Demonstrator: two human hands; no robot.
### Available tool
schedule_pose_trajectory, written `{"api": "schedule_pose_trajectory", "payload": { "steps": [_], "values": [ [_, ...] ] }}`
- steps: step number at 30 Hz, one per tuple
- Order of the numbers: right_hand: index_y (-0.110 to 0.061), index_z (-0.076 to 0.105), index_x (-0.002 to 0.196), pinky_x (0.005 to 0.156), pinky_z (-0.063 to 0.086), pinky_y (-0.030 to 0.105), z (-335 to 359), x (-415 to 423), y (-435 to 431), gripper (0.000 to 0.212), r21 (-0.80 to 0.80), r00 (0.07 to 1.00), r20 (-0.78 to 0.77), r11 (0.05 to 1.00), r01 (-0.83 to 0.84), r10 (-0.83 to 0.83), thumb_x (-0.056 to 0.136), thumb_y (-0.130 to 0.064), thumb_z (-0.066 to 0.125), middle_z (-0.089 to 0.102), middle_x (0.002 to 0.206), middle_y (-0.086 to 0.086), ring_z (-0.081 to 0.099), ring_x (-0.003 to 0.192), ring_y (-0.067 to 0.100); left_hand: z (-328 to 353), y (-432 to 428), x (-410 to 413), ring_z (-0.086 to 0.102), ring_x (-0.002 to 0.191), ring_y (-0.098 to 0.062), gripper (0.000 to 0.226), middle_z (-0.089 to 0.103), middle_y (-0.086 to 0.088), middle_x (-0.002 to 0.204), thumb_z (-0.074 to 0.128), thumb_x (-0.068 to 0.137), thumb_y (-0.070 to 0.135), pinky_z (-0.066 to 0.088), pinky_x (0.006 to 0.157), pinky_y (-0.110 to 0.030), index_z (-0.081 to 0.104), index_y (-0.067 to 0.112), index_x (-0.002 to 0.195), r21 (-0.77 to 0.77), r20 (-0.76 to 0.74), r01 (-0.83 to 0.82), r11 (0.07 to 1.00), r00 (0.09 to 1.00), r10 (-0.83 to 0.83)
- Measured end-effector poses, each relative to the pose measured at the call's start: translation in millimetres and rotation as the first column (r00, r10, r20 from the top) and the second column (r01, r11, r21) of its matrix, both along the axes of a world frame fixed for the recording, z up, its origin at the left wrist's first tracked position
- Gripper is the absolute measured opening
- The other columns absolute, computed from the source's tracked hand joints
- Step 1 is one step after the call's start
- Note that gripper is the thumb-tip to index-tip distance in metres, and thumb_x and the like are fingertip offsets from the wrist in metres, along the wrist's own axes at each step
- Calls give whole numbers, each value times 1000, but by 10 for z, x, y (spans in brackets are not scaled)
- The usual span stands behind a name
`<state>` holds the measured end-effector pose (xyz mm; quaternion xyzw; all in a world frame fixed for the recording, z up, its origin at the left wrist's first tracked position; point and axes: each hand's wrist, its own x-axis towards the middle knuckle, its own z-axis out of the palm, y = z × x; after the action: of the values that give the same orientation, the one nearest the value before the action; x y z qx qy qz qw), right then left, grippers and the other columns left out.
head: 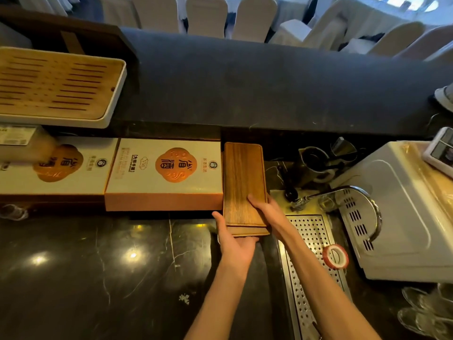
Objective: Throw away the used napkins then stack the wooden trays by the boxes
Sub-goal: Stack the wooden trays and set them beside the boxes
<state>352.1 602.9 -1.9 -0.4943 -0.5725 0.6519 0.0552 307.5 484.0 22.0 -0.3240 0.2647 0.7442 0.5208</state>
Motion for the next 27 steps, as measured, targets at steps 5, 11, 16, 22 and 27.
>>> {"api": "schedule_pose_trajectory", "payload": {
  "steps": [5,11,16,22,27],
  "values": [
    [-17,45,129,58,54,20,-133,-48,111,62,-88,998,-22,994,58,-60,79,-42,72,67,106,2,68,90,17,8,55,-119,46,129,-40,54,50,-20,138,44,97,42,32,111,-55,40,16,144,-261,69,23,965,998,-5],
    [-21,43,127,60,55,21,-151,-104,170,62,-97,997,-58,994,42,-47,79,-52,66,66,110,4,69,93,19,164,298,-362,25,142,-42,56,34,-18,150,44,95,38,15,118,-57,32,18,146,-389,236,35,920,970,63],
    [-25,46,122,67,55,24,-176,-84,131,63,-56,995,-81,997,51,-55,71,-56,68,67,108,-1,69,93,16,71,143,-263,58,113,-34,53,55,-21,133,66,86,19,52,92,-38,49,5,134,-351,229,-185,918,933,276],
    [-20,46,133,92,53,40,-202,-81,104,63,-70,992,-109,996,64,-71,82,-51,66,65,120,5,66,105,22,66,170,-428,14,145,-44,60,30,-24,153,21,98,45,2,119,-59,36,12,146,-130,378,31,991,926,21],
    [-20,50,130,83,56,33,-205,-89,121,56,-104,985,-139,991,84,-99,84,-46,66,67,118,5,69,101,20,50,219,-436,24,142,-46,62,38,-26,148,17,99,47,11,116,-61,40,12,144,-39,400,49,998,916,-30]
  ]
}}
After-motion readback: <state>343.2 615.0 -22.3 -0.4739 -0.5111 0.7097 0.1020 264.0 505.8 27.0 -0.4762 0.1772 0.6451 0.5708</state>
